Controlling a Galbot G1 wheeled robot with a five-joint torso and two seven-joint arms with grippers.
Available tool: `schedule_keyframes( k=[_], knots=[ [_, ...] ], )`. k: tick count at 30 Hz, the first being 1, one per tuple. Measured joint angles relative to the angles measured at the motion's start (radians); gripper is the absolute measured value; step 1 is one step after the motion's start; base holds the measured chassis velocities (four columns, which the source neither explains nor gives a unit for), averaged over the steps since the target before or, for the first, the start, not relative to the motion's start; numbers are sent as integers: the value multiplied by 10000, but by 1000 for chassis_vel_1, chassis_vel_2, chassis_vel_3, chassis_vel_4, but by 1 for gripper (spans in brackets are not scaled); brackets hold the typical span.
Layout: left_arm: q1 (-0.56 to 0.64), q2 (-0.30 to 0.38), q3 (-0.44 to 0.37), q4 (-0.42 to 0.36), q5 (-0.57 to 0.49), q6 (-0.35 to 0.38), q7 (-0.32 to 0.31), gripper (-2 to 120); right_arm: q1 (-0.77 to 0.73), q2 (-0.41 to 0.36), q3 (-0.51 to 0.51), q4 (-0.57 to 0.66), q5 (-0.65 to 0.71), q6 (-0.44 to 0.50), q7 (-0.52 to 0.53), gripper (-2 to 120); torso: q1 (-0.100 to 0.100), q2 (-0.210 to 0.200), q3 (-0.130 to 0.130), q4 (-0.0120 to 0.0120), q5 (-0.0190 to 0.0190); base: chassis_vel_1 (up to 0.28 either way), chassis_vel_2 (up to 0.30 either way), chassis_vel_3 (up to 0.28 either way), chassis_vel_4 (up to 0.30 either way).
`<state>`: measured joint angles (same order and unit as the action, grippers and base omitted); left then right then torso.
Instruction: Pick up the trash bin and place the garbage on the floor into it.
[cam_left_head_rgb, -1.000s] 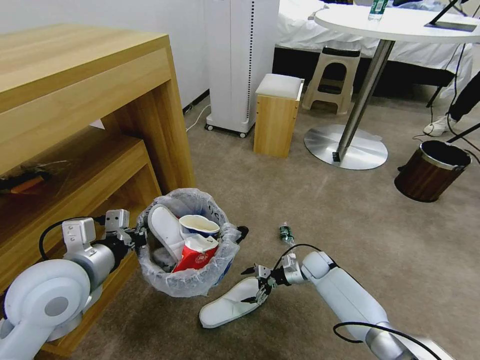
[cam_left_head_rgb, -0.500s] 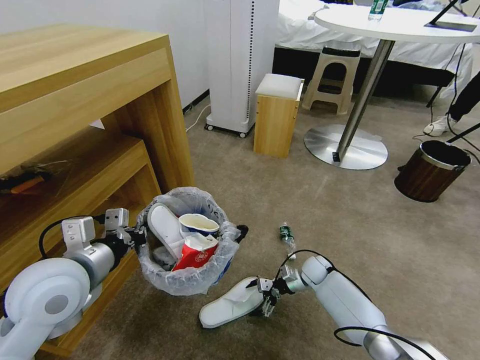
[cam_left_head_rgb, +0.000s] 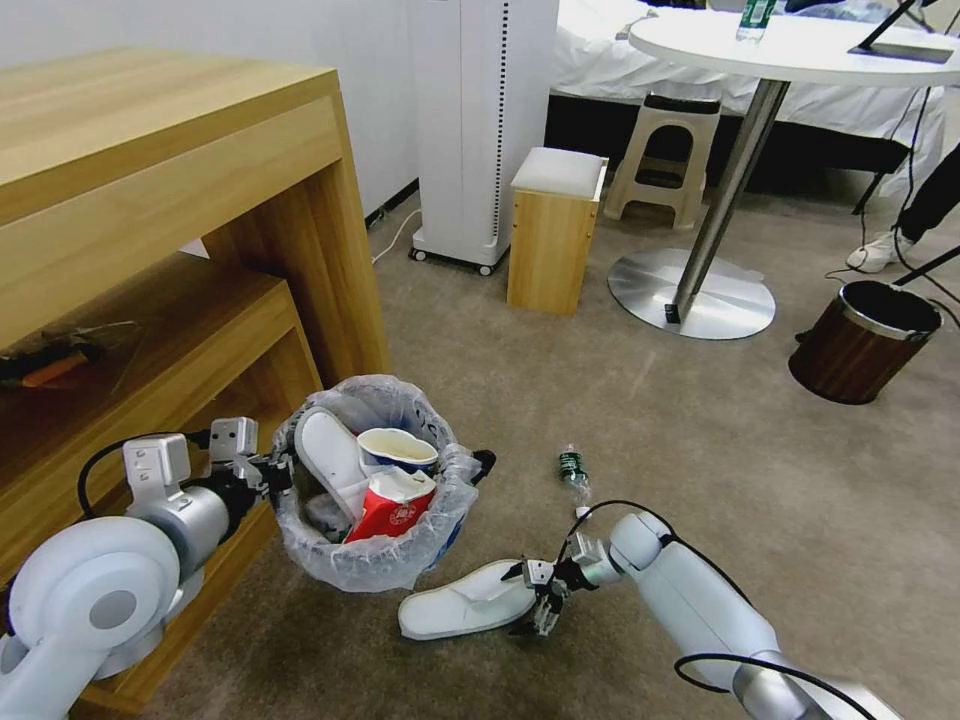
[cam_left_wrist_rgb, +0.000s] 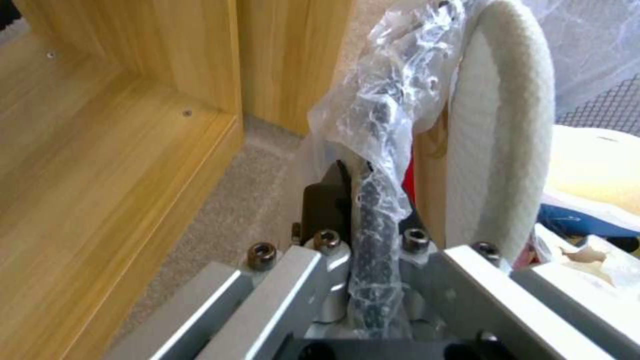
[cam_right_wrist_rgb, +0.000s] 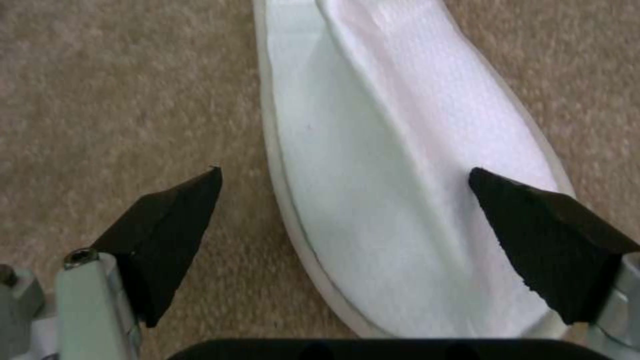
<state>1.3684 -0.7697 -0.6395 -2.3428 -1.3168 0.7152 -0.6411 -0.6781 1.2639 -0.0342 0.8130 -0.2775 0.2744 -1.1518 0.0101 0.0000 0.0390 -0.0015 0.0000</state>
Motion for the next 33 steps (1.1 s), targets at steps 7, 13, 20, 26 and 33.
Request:
schedule_keyframes(
  k=[7, 13, 20, 26, 33],
  knots=[
    [-16, 3, 15, 44, 16, -2, 16, 0, 97, -65, 26, -111, -24, -17, 356, 86, 0, 0, 0, 0, 0, 0, 0, 0, 0],
    [-7, 3, 25, 48, 20, -4, 36, 0, 145, -19, -17, -270, 29, -21, 726, 72, 0, 0, 0, -1, -1, 0, 0, 0, 0],
    [-23, 23, 42, 90, 23, -7, 73, 0, 233, 95, -101, -388, 77, -20, 1190, 62, 0, 0, 0, 0, -1, 0, 0, 0, 0],
    [-75, 23, 67, 143, 28, -10, 138, 0, 259, 107, -209, -432, 306, -6, 1684, 39, -1, 0, 1, 0, 0, 0, 0, 0, 0],
    [-118, 23, 111, 200, 53, -16, 176, 0, 259, 158, -244, -426, 357, 5, 2376, 17, 0, 0, 1, 0, 0, 0, 0, 0, 0]
  ],
)
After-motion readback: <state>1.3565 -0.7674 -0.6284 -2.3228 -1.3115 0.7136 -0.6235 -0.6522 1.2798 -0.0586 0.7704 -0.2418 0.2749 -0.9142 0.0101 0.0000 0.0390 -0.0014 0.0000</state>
